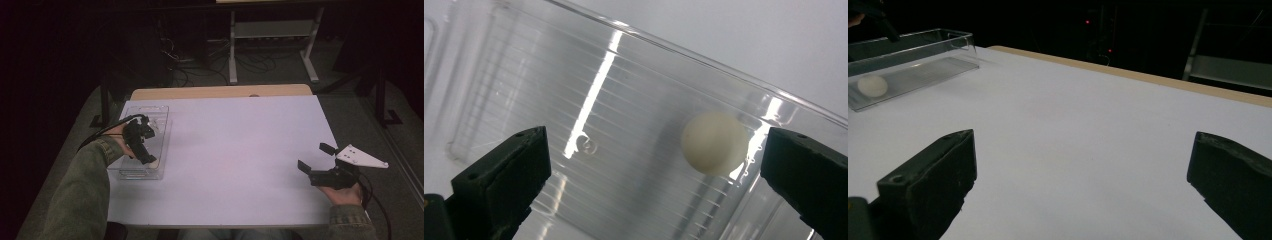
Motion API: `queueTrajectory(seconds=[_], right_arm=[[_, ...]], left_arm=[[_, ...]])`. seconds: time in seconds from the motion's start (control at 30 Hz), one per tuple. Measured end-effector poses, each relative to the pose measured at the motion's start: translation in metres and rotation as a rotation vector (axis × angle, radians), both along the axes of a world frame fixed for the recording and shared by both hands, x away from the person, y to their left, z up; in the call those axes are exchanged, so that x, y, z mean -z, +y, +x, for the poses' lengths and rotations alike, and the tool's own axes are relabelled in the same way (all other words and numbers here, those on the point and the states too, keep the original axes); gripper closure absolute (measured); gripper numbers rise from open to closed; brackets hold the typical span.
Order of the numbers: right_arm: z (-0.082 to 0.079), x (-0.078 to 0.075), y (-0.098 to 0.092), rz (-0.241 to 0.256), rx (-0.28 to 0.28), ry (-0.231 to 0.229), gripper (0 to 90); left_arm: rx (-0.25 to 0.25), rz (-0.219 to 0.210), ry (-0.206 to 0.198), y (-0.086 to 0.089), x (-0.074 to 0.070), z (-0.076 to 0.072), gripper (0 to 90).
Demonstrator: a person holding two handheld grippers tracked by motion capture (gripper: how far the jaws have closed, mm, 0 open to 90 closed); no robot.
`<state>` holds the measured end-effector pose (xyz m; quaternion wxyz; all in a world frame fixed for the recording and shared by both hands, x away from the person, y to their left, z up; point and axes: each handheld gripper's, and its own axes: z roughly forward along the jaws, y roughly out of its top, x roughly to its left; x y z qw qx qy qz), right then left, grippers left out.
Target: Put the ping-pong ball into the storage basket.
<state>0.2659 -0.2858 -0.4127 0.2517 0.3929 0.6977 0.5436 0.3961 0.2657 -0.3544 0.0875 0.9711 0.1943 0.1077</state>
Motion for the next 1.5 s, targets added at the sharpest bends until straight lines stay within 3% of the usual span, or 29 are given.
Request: queueTrajectory(seconds=[0.13,0.43,1.0,1.23,1.5], right_arm=[[-0.001,-0.001,-0.001,0.002,0.004,-0.003,0.0],[-0.001,-0.001,-0.001,0.004,0.006,-0.004,0.0],[-0.001,-0.001,0.0,0.0,0.003,-0.004,0.0],[-0.001,-0.001,0.0,-0.001,0.002,-0.004,0.0],[-0.001,-0.001,0.0,0.001,0.005,-0.004,0.0]], left_arm=[[-0.021,-0.045,-0.024,0.005,-0.006,0.0,0.0],[-0.042,-0.095,-0.048,0.014,-0.014,-0.004,0.0],[-0.08,-0.268,-0.145,0.027,-0.027,-0.019,0.0],[-0.098,-0.294,-0.192,0.033,-0.029,-0.029,0.0],[-0.139,-0.353,-0.221,0.043,-0.028,-0.034,0.0]])
